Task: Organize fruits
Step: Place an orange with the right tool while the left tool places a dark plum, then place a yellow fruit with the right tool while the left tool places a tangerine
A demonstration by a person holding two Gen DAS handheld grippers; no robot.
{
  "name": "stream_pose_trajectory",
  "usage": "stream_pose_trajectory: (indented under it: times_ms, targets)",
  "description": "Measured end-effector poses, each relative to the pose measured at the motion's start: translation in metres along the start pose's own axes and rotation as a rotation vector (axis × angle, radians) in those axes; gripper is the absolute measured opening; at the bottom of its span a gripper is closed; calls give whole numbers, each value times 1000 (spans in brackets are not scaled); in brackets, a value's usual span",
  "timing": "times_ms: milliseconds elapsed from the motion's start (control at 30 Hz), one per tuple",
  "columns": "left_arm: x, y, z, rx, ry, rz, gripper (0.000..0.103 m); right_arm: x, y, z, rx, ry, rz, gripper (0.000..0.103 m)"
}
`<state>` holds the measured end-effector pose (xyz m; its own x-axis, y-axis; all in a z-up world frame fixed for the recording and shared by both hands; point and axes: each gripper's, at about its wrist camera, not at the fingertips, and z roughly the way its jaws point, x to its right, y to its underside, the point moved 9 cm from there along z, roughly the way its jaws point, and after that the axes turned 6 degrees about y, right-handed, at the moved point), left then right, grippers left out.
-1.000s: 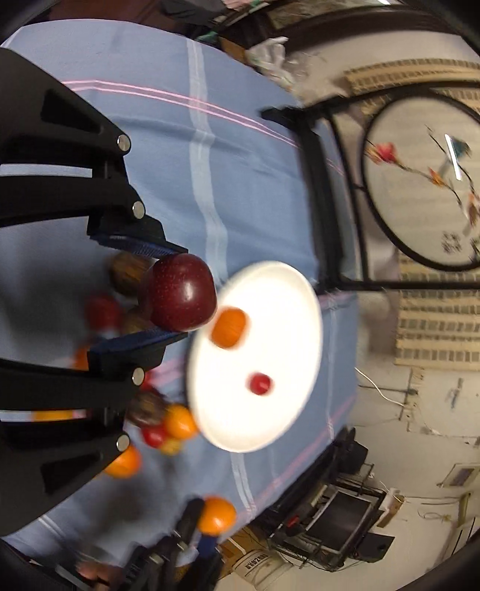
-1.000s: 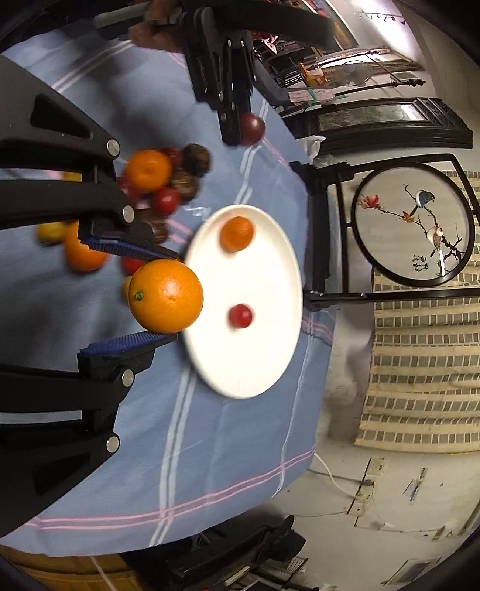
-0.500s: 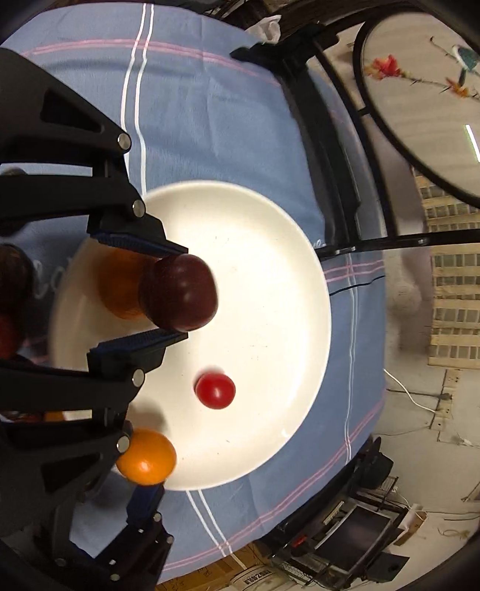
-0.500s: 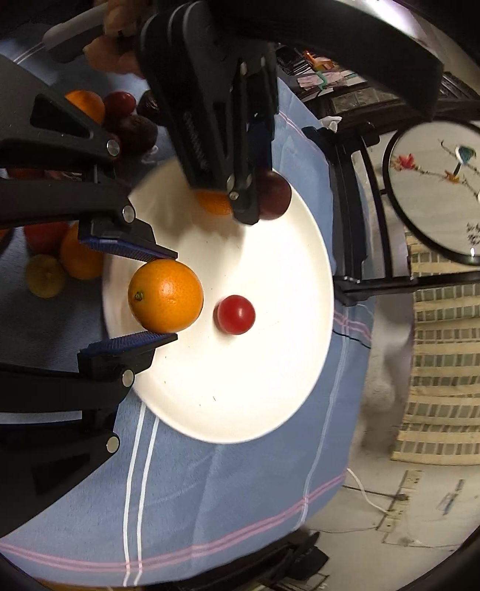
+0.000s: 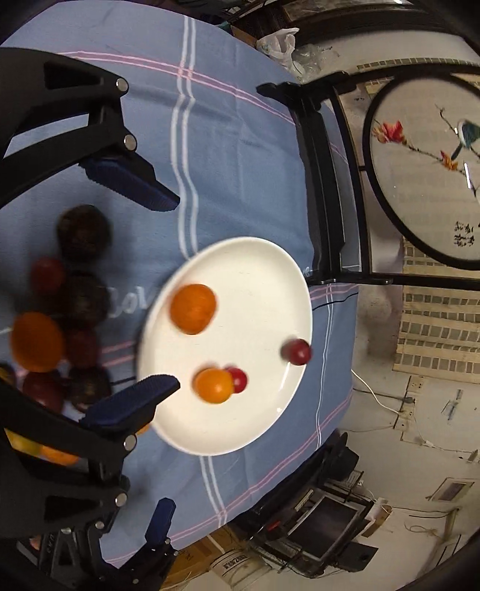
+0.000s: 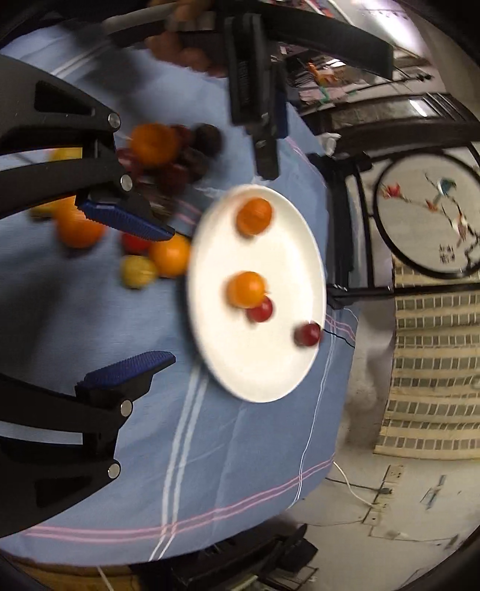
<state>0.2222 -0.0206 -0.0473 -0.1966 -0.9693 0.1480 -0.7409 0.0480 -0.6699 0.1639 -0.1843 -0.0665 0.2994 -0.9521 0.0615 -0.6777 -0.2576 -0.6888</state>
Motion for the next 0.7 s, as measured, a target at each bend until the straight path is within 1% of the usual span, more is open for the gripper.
stream_pose_trajectory:
  times_ms: [133,300,367,400,433,500,567,700]
  targets:
    - [3,34,-21,-11,14,-10,89,-10,35,-23,-18,-5,-37,63]
    - [13,82,-40,-51,61,-4,89,-30,69,-35,-59,-60,-50,62]
    - [18,94,-45,-55,72,4,89,-41,83,-36,-90,-95,-49,62]
    - [20,102,-49,-57,76,6,89,-44,87,-36,-100,-97,-59,62]
    - [20,107,-51,-60,78,4,89,-50,91,-33,-110,-84,-87,62]
    - [22,116,-55,-67,84,-6,89,-57,93,-28,-118,-60,-124,57]
    - [23,124,-57,-73,90,-14,89,-61,91,-25,-115,-63,-132,49]
    - [29,134,-58,-97,101,1,89,-68,85,-13,-121,-37,-161,48]
